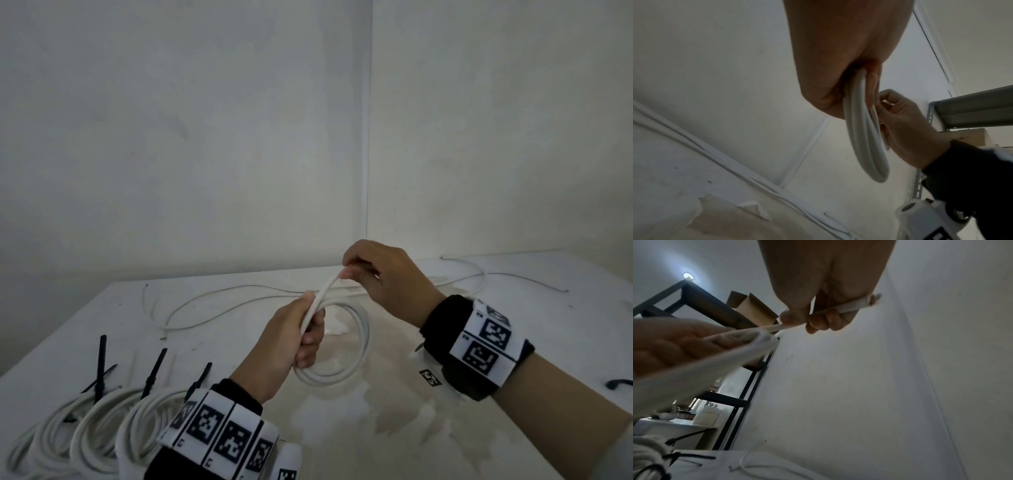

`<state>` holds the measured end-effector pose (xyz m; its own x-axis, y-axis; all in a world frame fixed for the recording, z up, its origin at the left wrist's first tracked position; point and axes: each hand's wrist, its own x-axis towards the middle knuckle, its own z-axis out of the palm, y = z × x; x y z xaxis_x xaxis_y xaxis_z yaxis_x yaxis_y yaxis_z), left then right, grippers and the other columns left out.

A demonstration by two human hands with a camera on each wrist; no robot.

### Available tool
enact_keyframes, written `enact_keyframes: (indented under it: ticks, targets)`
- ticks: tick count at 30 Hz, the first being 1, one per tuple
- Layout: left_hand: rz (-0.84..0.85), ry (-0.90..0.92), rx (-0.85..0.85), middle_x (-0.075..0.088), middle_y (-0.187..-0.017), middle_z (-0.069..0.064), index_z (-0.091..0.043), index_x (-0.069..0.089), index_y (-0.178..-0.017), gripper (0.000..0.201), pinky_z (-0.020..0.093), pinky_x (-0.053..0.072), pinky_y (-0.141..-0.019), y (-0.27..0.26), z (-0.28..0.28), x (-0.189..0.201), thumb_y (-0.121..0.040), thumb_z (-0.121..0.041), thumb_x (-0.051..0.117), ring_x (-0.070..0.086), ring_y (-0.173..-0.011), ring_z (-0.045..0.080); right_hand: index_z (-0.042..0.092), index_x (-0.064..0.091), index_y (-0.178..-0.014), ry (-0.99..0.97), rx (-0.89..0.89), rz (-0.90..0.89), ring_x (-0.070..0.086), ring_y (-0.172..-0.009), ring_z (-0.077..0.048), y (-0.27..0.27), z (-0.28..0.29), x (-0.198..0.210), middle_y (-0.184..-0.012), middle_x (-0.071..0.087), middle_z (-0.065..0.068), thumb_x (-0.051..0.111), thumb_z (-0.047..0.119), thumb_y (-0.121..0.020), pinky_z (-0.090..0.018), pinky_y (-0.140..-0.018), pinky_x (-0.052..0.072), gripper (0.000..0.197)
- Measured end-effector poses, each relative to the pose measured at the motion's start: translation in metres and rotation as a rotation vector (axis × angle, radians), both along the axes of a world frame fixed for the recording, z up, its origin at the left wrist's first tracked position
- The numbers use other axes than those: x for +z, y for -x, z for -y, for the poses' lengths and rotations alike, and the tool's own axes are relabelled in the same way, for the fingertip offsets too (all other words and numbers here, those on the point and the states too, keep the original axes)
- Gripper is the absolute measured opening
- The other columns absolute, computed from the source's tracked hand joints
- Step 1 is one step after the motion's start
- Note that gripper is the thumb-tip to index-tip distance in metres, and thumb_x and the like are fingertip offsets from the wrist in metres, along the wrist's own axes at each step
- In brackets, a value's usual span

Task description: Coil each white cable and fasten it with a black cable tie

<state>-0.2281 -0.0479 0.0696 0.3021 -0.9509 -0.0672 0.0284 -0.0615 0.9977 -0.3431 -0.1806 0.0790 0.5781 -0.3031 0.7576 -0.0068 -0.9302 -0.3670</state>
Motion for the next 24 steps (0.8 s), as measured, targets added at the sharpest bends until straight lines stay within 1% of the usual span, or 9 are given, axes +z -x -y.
enact_keyframes:
  ticks: [3,6,9,12,15,17,19,21,24]
  targets:
    - [0.010,0.022,0.015,0.028,-0.042,-0.006,-0.013,0.041,-0.063,0.044,0.017,0.019,-0.034,0.003,0.001,0.002,-0.098,-0.038,0.031,0.020,-0.032,0.006,-0.003,0.065,-0.079,-0.048,0.007,-0.002,0.054,-0.071,-0.014,0.001,0.001,-0.006,-0.074,0.066,-0.011,0.059,0.013,-0.085,-0.004,-0.065,0.038,0.018]
    - [0.025,0.048,0.022,0.026,-0.042,-0.006,-0.013,0.037,-0.062,0.041,0.018,0.016,-0.035,0.005,0.001,0.005,-0.096,-0.034,0.035,0.018,-0.033,0.006,-0.003,0.066,-0.080,-0.100,-0.002,0.000,0.056,-0.074,-0.013,0.001,-0.001,-0.009,-0.076,0.068,-0.011,0.056,0.011,-0.085,-0.002,-0.067,0.038,0.018]
    - [0.006,0.063,0.046,0.025,-0.042,-0.005,-0.014,0.035,-0.059,0.042,0.016,0.015,-0.035,0.007,0.001,0.005,-0.097,-0.032,0.037,0.017,-0.034,0.006,-0.004,0.065,-0.080,-0.105,0.008,-0.001,0.055,-0.072,-0.012,0.001,-0.003,-0.008,-0.074,0.067,-0.013,0.054,0.011,-0.085,-0.003,-0.066,0.038,0.020]
    - [-0.002,0.089,0.068,0.024,-0.042,-0.005,-0.014,0.034,-0.059,0.042,0.015,0.015,-0.034,0.007,0.001,0.006,-0.097,-0.031,0.036,0.016,-0.033,0.006,-0.004,0.065,-0.083,-0.137,0.008,-0.016,0.051,-0.068,-0.003,0.001,-0.006,-0.006,-0.074,0.063,-0.005,0.051,0.014,-0.086,-0.003,-0.065,0.038,0.023]
    - [-0.016,0.118,0.082,0.023,-0.041,-0.005,-0.014,0.033,-0.058,0.042,0.015,0.014,-0.034,0.003,-0.001,0.007,-0.097,-0.030,0.036,0.015,-0.033,0.006,-0.003,0.068,-0.088,-0.127,-0.026,-0.075,0.045,-0.065,-0.005,0.002,-0.007,-0.005,-0.077,0.055,-0.003,0.052,0.017,-0.086,-0.005,-0.067,0.036,0.025]
    - [-0.026,0.130,0.093,0.023,-0.042,-0.005,-0.014,0.033,-0.059,0.041,0.015,0.015,-0.034,0.000,-0.002,0.007,-0.097,-0.030,0.036,0.015,-0.033,0.006,-0.001,0.070,-0.088,-0.123,-0.086,-0.164,0.044,-0.066,-0.010,0.004,-0.010,-0.006,-0.076,0.050,-0.004,0.057,0.015,-0.088,-0.011,-0.065,0.034,0.020]
    - [-0.042,0.145,0.107,0.023,-0.042,-0.006,-0.015,0.032,-0.058,0.042,0.016,0.014,-0.034,-0.002,-0.002,0.007,-0.097,-0.030,0.036,0.015,-0.034,0.006,0.000,0.070,-0.089,-0.239,-0.098,-0.244,0.049,-0.068,-0.014,0.007,-0.013,-0.006,-0.077,0.057,-0.009,0.055,0.012,-0.091,-0.015,-0.062,0.034,0.019]
    - [-0.050,0.159,0.115,0.023,-0.041,-0.006,-0.015,0.031,-0.058,0.042,0.017,0.014,-0.034,-0.003,-0.002,0.007,-0.097,-0.030,0.036,0.015,-0.033,0.006,0.001,0.069,-0.086,-0.414,-0.064,-0.255,0.052,-0.068,-0.011,0.007,-0.017,-0.004,-0.077,0.062,-0.006,0.050,0.013,-0.093,-0.014,-0.064,0.040,0.023]
    - [-0.050,0.167,0.124,0.023,-0.040,-0.007,-0.015,0.031,-0.058,0.042,0.017,0.014,-0.034,-0.004,-0.001,0.007,-0.097,-0.030,0.036,0.015,-0.032,0.005,0.003,0.067,-0.078,-0.797,0.097,-0.182,0.058,-0.072,-0.019,0.009,-0.024,0.001,-0.076,0.064,-0.010,0.039,0.020,-0.098,-0.029,-0.074,0.049,0.039]
